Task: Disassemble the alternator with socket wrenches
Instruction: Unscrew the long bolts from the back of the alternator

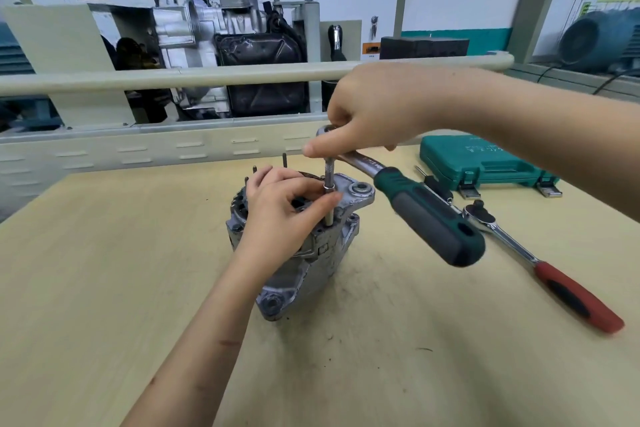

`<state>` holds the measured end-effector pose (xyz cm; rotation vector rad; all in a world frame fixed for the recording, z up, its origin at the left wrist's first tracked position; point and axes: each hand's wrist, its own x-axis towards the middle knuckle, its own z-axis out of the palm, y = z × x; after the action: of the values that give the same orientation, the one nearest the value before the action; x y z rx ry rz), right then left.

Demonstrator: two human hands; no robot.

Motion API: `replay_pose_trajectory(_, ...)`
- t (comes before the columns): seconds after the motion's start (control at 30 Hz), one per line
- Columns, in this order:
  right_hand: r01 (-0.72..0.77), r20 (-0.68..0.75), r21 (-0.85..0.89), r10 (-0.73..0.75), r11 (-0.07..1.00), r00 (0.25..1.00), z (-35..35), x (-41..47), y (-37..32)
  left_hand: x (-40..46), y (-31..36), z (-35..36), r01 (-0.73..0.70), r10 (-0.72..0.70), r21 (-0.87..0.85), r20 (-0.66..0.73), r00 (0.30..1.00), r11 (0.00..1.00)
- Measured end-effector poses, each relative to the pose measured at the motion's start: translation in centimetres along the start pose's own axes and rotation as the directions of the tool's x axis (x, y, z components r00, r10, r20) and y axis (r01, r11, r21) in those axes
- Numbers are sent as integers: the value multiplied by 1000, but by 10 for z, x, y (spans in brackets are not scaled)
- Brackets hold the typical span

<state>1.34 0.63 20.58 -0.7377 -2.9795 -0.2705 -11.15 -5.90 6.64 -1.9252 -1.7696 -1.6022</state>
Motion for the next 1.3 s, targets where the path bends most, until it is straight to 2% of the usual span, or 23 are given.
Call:
replay_pose_trajectory(0.13,61,19,18,-61,998,998,-5,3,2,-1,2,0,33,-33,-9,-2,999,999)
replay_pose_trajectory(0.27,181,90,12,-181,983,979,-10,0,4,0,8,-4,6,-5,-70,16,1000,998)
replay_pose_trajectory(0.4,233,105,83,-241,969,965,-12,-9,10,-1,7,-2,-43,43,-35,6,999,998)
replay_pose_trajectory(0.67,167,84,52,-171,985,982,-14,-10,5,1,1,-4,-39,39,-9,57,998,999)
replay_pose_trajectory(0.8,64,51,-48,-61,997,997,-7,-7,0,0,5,-2,11,-10,-17,39,999,1000)
replay_pose_trajectory(0.9,-7,10,-39,8,999,1000,-1,-3,-1,0,4,-1,21,-21,-4,20,1000,1000)
replay_pose_trajectory(1.03,103,28,-34,-102,994,994,-5,2,3,-1,3,0,-3,3,11,-2,1000,1000)
replay_pose_trajectory(1.17,188,153,-7,-185,982,971,-12,1,9,-1,2,-1,-30,30,2,25,999,1000)
replay_pose_trajectory(1.3,259,149,50,-264,965,953,-15,1,16,0,1,-2,-34,33,14,37,999,999)
